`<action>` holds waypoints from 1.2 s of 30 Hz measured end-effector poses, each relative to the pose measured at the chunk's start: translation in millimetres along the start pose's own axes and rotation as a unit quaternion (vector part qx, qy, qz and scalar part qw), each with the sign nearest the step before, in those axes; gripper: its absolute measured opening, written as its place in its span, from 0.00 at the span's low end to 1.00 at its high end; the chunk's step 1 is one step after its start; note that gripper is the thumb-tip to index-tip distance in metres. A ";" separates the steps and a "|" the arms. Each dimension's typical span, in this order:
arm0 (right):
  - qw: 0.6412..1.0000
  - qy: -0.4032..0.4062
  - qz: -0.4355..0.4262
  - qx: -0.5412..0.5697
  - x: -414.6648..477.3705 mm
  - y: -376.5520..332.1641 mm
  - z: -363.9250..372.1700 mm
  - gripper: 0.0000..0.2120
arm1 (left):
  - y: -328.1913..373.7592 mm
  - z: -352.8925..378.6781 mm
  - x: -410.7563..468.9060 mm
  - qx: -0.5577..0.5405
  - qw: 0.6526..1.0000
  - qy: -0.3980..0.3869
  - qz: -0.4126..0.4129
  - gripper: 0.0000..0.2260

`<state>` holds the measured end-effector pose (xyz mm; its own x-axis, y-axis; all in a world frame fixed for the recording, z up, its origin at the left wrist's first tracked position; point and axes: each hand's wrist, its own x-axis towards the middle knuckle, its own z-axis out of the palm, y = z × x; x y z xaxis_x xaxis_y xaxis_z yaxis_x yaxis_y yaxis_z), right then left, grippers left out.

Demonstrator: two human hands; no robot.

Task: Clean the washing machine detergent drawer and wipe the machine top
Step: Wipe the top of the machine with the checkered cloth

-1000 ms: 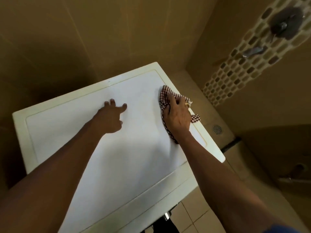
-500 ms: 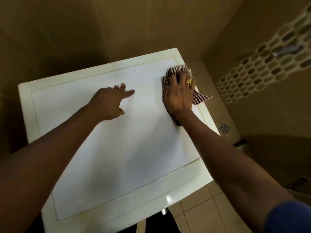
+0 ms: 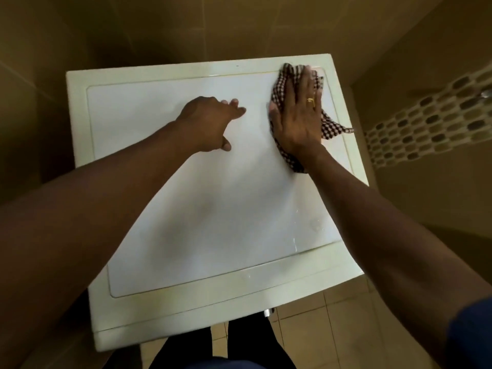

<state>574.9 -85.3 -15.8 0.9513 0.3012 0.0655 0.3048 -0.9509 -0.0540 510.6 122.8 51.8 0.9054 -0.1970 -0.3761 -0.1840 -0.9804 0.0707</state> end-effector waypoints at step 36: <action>0.999 -0.027 0.019 -0.010 11.3 0.1 9.4 0.33 | -62.7 4.8 -22.6 -0.219 0.962 0.160 -0.038 0.19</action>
<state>586.2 -81.4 -24.4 0.9635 0.2677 0.0102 0.2679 -0.9628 -0.0363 499.9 188.8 51.5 0.9942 -0.0467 -0.0965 0.0034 -0.8860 0.4637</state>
